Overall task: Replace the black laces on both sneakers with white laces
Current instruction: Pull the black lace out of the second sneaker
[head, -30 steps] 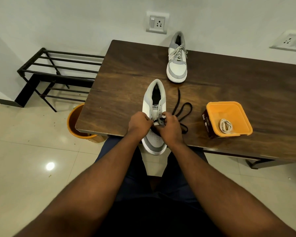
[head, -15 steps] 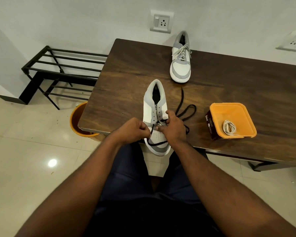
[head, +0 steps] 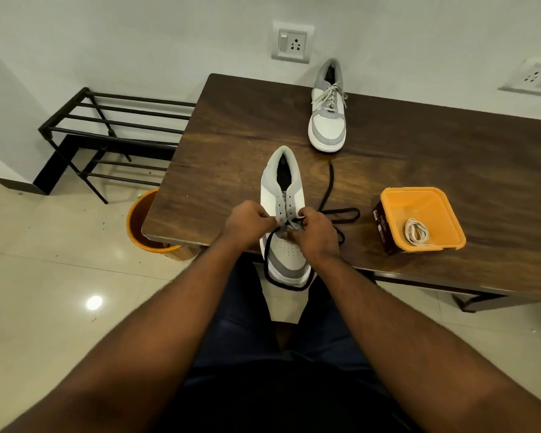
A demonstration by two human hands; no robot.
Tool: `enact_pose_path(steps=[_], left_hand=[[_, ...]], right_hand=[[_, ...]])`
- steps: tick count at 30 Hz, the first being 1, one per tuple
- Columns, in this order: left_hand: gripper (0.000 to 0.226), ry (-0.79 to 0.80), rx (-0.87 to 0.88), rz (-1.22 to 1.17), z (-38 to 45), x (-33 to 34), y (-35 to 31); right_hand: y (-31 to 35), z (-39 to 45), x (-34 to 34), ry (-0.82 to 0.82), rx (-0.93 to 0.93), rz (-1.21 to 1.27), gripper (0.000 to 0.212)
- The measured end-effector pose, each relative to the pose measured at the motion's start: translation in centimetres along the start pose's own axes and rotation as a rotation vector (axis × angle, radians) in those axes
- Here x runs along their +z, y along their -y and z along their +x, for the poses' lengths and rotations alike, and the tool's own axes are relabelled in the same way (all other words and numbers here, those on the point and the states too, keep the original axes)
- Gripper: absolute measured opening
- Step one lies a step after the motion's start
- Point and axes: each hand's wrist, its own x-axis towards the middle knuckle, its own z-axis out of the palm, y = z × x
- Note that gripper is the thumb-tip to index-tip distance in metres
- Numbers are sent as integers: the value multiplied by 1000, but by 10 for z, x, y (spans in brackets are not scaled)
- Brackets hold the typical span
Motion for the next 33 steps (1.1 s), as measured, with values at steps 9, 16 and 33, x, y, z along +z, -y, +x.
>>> enact_pose_path(steps=[9, 16, 33], left_hand=[[13, 137, 169, 296, 0, 9, -7], [28, 725, 157, 544, -31, -46, -2], [12, -21, 121, 347, 1, 24, -4]], right_hand=[[0, 1, -3, 6, -6, -28, 52], [-2, 2, -2, 22, 36, 33, 59], [-2, 4, 3, -11, 36, -139, 56]])
